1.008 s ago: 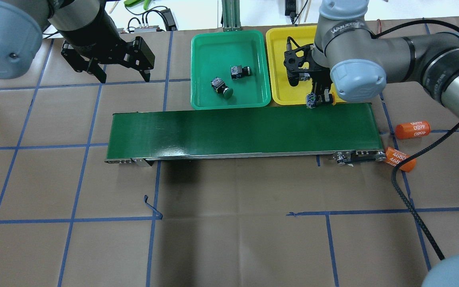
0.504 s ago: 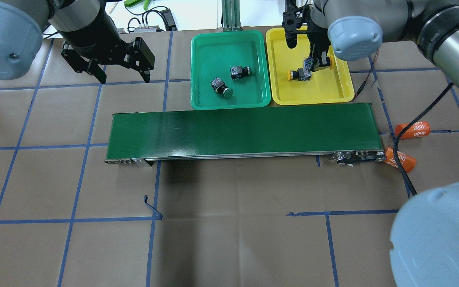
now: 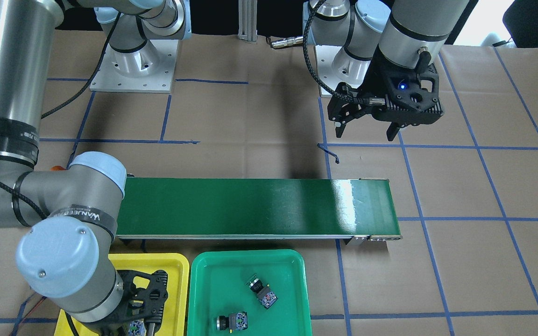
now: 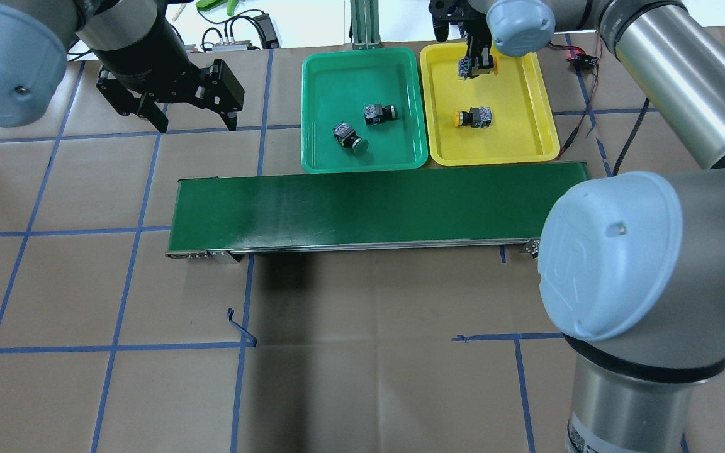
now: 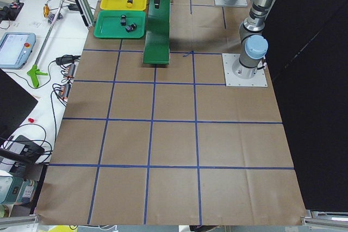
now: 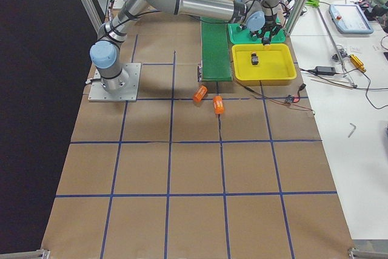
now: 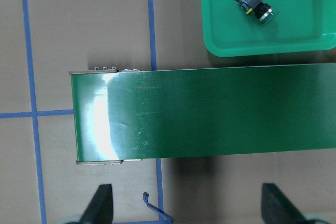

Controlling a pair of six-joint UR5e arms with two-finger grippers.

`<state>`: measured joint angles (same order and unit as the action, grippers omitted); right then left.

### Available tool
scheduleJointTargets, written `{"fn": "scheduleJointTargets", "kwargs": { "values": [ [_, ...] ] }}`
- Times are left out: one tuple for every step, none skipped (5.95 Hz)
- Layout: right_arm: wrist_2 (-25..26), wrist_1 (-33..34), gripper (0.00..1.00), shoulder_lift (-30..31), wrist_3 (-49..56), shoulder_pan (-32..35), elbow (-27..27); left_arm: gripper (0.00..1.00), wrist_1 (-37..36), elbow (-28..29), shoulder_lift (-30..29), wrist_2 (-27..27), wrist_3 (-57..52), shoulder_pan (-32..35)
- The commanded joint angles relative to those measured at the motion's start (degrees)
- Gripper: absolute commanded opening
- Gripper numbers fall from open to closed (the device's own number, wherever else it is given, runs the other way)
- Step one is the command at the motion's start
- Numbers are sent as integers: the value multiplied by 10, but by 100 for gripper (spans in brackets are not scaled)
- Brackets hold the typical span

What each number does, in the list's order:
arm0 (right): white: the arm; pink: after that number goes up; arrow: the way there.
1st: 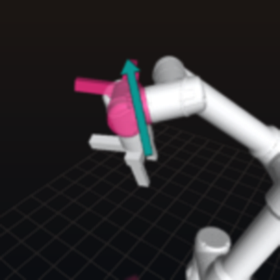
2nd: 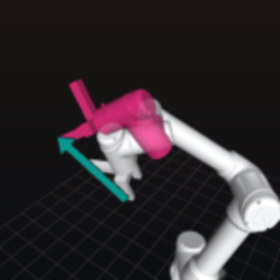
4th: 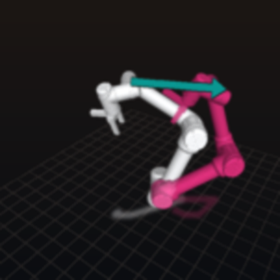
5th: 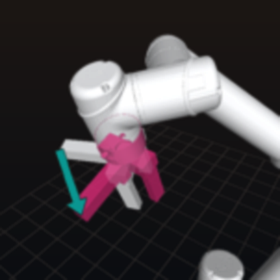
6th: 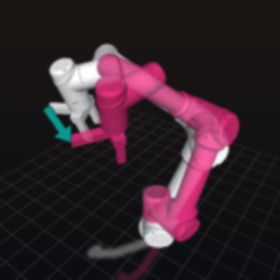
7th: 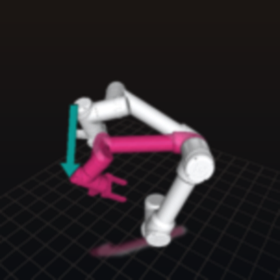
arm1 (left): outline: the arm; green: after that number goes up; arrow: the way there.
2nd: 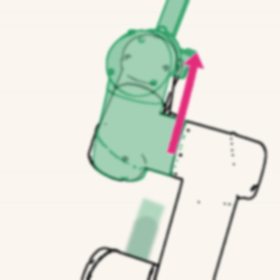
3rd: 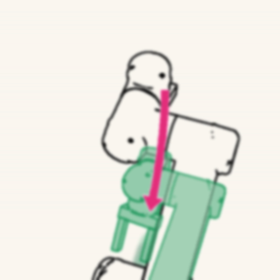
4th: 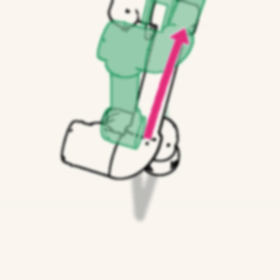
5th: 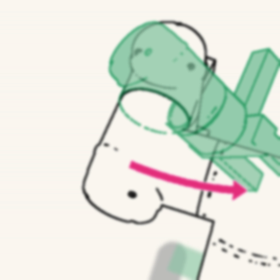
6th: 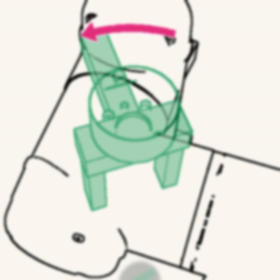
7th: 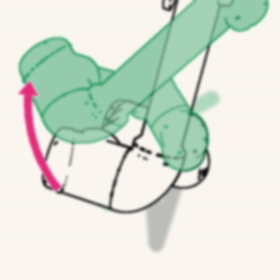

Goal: Sort buttons by color to trays

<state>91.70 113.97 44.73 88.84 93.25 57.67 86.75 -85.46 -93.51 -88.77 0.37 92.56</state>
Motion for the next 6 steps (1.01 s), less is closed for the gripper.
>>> {"fn": "scheduleJointTargets", "kwargs": {
  "values": [
    [-33,0,99,-22,-8,0,-10,99,0,0,0,0,0,0],
    [-36,0,100,-17,-9,-1,-9,99,0,0,0,0,0,0],
    [-34,-1,100,-4,-10,-3,-8,99,-2,2,-1,0,0,-1],
    [-28,-19,100,21,-12,-6,-5,99,-2,2,0,1,0,-1],
    [-25,-109,100,60,-33,-12,-5,99,-2,3,-1,1,0,-1],
    [-25,-199,100,103,-134,-25,-4,99,-2,3,-1,1,0,-3]
  ]
}}
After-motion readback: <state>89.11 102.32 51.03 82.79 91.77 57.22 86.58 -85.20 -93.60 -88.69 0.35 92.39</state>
